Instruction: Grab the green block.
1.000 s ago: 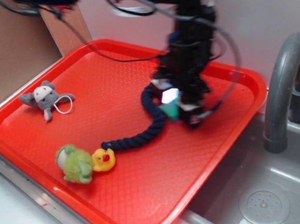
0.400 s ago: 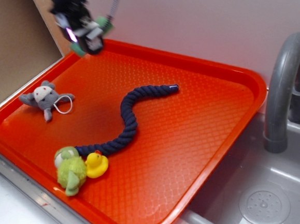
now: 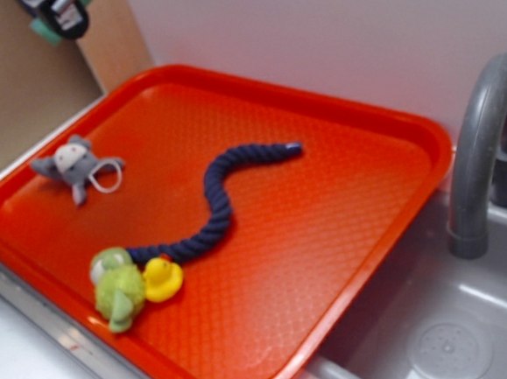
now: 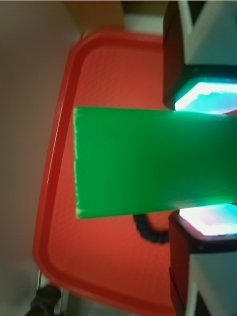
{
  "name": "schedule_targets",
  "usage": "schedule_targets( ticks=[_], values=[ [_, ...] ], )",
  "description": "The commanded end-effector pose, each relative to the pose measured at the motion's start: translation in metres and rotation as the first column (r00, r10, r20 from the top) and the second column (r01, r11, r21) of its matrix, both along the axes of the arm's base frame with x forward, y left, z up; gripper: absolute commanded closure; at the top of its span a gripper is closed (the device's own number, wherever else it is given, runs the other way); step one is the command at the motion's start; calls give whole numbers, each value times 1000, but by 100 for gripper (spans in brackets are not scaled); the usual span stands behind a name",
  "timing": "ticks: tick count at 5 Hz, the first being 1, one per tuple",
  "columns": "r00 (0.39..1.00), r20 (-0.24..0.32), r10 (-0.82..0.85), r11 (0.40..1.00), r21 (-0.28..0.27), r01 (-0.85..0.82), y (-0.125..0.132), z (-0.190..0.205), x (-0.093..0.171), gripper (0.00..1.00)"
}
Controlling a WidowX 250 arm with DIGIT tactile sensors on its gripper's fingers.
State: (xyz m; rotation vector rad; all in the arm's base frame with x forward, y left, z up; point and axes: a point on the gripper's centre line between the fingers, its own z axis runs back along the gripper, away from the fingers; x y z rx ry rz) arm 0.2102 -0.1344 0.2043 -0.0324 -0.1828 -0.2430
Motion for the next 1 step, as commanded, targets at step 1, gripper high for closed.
schedule_targets(
  ticks=[1],
  values=[
    [991, 38, 132, 991, -17, -131, 16, 17, -9, 100]
  ],
)
